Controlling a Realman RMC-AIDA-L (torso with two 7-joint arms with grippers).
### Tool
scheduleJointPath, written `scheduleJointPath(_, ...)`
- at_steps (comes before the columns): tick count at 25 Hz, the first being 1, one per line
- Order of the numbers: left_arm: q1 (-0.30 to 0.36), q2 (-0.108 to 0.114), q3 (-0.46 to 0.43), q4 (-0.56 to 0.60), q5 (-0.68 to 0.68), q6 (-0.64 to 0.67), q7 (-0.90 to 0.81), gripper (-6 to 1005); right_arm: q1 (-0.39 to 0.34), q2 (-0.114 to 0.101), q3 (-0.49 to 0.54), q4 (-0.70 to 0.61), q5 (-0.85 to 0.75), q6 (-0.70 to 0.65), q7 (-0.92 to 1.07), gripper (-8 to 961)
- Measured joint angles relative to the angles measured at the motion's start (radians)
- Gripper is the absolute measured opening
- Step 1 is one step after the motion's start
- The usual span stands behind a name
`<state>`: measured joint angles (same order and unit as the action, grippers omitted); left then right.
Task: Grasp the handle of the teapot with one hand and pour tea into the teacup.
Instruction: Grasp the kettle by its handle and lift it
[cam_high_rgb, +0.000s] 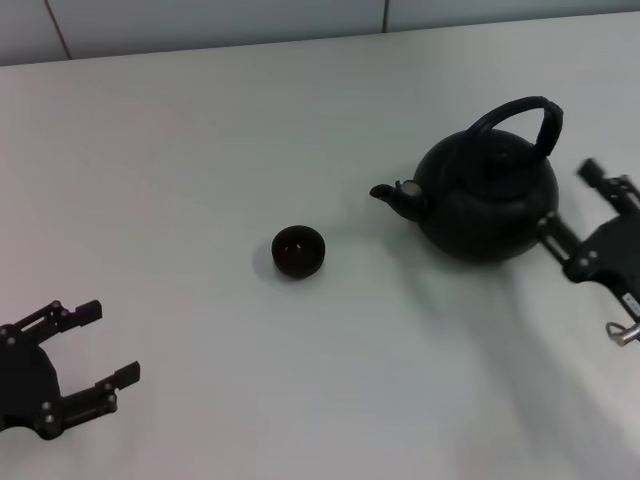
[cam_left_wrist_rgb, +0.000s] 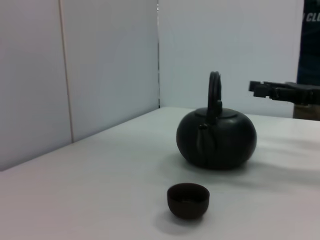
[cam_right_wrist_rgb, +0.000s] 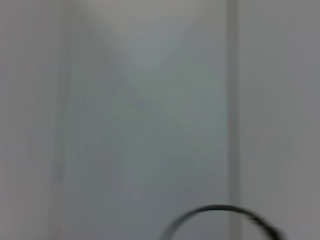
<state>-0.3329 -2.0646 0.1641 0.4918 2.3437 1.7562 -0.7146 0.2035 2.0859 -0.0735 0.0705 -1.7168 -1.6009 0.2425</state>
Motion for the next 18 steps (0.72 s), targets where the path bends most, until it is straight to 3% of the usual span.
scheduleJointPath(6,0.001,0.002,0.000,-0.020,-0.029,0.000,-0.003,805,-0.032,0.001,0.106,0.134,0.125,0.081,-0.146,685)
scheduleJointPath(18,0.010,-0.001,0.000,-0.025,-0.064,0.000,-0.003,805,0.016,-0.006,0.100,0.078,0.119,0.108,-0.120,663)
